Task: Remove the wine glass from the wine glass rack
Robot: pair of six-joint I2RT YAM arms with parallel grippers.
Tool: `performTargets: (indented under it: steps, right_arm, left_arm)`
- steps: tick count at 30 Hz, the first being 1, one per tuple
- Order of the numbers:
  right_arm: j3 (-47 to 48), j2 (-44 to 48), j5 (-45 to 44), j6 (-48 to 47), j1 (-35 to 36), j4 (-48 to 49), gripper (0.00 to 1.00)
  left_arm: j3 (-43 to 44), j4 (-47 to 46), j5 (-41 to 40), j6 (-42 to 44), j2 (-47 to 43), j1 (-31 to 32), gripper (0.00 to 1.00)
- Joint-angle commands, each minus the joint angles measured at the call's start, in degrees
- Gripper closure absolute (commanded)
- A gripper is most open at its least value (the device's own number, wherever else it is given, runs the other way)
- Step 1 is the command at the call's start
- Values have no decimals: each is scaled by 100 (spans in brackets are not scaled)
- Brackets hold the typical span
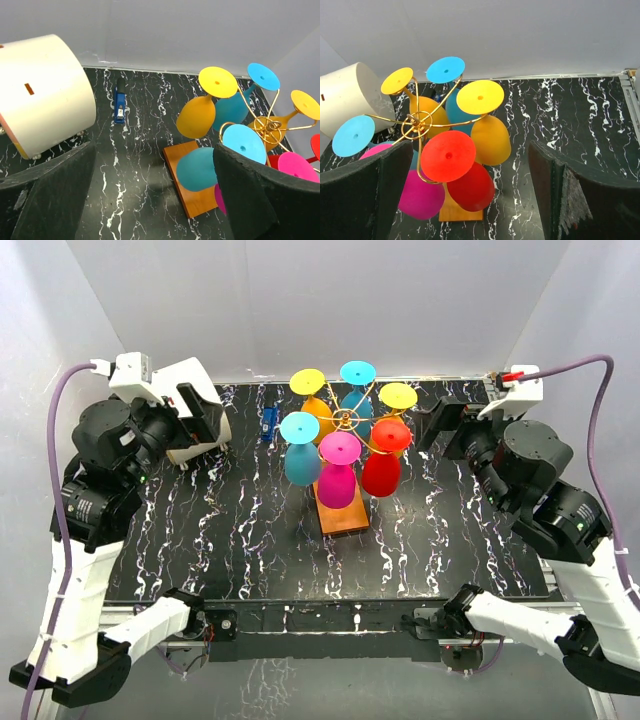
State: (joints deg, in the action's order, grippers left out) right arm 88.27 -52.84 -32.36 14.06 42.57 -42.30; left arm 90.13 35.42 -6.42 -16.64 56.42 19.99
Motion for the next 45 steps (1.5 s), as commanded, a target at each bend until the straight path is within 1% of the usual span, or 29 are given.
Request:
performTargets:
  steps: [1, 10, 14, 19, 25, 32, 38, 42, 45]
  right_arm:
    - [153, 159, 90, 272, -152, -220, 2]
    - [-7, 544, 508, 217, -349, -334, 2]
    - [-61, 672, 968, -18, -390, -291, 2]
    - [13, 542, 1693, -393, -413, -398, 2]
    - [221, 34, 2273, -563, -426, -541, 2]
    - [487, -568, 3218, -707, -430, -470, 2]
    - [1511, -1502, 3487, -937, -433, -974, 2]
    - [2087, -1951, 3864, -1069, -400, -1178, 2]
    - [2539, -2380, 3734, -1127, -177, -1539, 2]
  left_arm:
    - [-64, 112, 300, -358, -185, -343, 1]
    - [-191, 241, 969, -890, -288, -798, 1]
    - [-194, 303, 1310, -1096, -251, -886, 1]
    - [-216, 343, 1824, -1394, -173, -940, 1]
    - [-320, 374, 2358, -1620, -135, -962, 1]
    - [-440, 428, 2840, -1728, -22, -978, 1]
    - [-705, 374, 3019, -1796, -5, -979, 1]
    - [-801, 400, 3032, -1791, -4, -979, 1]
    - [-856, 402, 3039, -1786, -5, -983, 1]
